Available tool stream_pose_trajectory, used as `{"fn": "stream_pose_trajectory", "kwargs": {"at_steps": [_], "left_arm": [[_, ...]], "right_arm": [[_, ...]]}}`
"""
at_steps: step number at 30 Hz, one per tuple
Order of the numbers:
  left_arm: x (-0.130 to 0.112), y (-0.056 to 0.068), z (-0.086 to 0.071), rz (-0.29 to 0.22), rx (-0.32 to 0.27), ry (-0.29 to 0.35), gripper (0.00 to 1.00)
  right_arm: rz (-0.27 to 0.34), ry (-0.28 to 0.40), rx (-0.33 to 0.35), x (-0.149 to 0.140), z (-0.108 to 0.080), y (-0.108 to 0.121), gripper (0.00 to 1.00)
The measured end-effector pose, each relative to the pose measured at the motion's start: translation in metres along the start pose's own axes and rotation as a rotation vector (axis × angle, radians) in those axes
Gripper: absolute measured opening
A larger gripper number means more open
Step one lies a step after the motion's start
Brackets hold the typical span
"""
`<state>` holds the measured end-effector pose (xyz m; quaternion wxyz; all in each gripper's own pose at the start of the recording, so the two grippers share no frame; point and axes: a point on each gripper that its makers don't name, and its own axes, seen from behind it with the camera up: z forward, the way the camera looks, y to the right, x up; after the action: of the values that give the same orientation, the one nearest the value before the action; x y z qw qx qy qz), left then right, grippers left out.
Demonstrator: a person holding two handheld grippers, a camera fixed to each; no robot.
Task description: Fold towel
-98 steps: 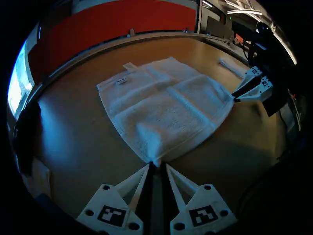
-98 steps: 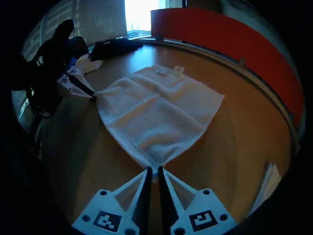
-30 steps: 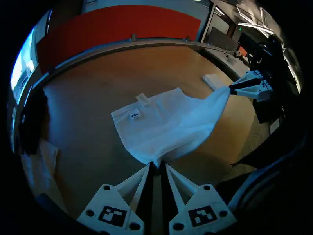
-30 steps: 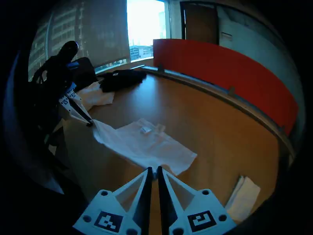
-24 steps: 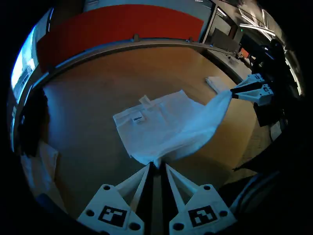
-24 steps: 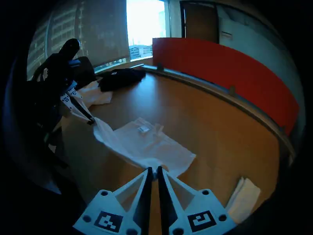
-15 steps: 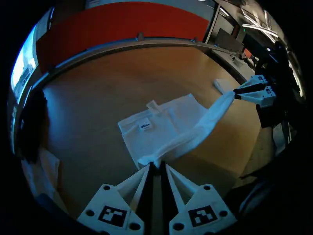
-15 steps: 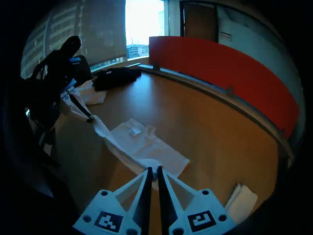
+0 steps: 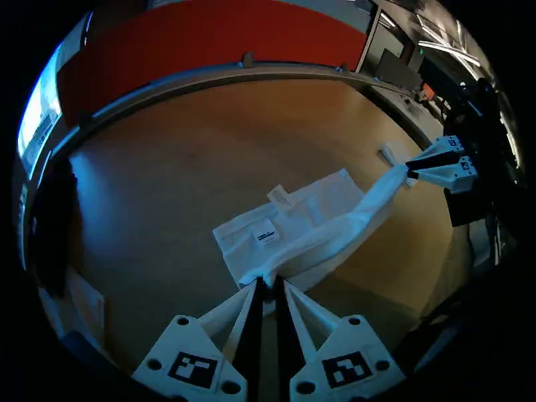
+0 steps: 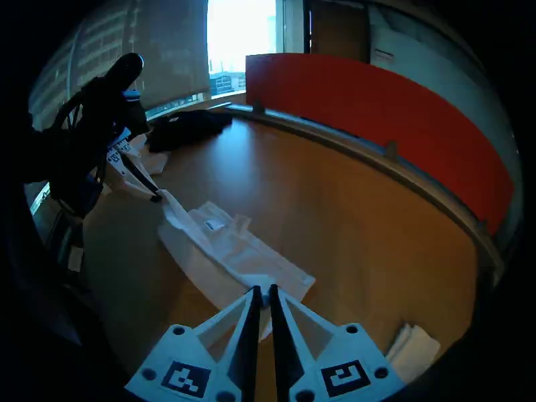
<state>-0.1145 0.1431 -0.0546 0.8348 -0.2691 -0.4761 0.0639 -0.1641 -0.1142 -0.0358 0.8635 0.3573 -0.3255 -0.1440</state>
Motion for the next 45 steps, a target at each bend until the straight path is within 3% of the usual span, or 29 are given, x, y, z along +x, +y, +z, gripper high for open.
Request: {"fn": "stream_pose_trajectory", "kwargs": {"at_steps": [8,18,28,35,38,42,44,45], "left_arm": [[-0.007,-0.006,0.025,0.026,0.008,-0.020,0.12],[-0.005,-0.023,0.058,0.058,0.039,-0.006,0.13],[0.001,-0.044,0.078,0.052,0.085,0.002,0.39],[0.009,-0.052,0.081,0.058,0.104,0.010,0.45],[0.012,-0.054,0.079,0.062,0.107,0.015,0.55],[0.014,-0.058,0.076,0.070,0.117,0.021,0.84],[0.013,-0.060,0.075,0.076,0.127,0.020,0.95],[0.012,-0.061,0.074,0.079,0.131,0.021,0.95]], "right_arm": [[0.013,-0.042,-0.001,-0.016,0.020,0.006,0.10],[0.050,-0.086,-0.008,-0.037,0.047,0.016,0.10],[0.094,-0.089,-0.054,-0.041,0.066,0.032,0.11],[0.091,-0.094,-0.093,-0.040,0.074,0.043,0.14],[0.092,-0.093,-0.113,-0.038,0.075,0.048,0.20],[0.102,-0.087,-0.137,-0.036,0.074,0.053,0.34],[0.110,-0.084,-0.146,-0.034,0.072,0.056,0.52],[0.114,-0.082,-0.150,-0.034,0.071,0.057,0.61]]}}
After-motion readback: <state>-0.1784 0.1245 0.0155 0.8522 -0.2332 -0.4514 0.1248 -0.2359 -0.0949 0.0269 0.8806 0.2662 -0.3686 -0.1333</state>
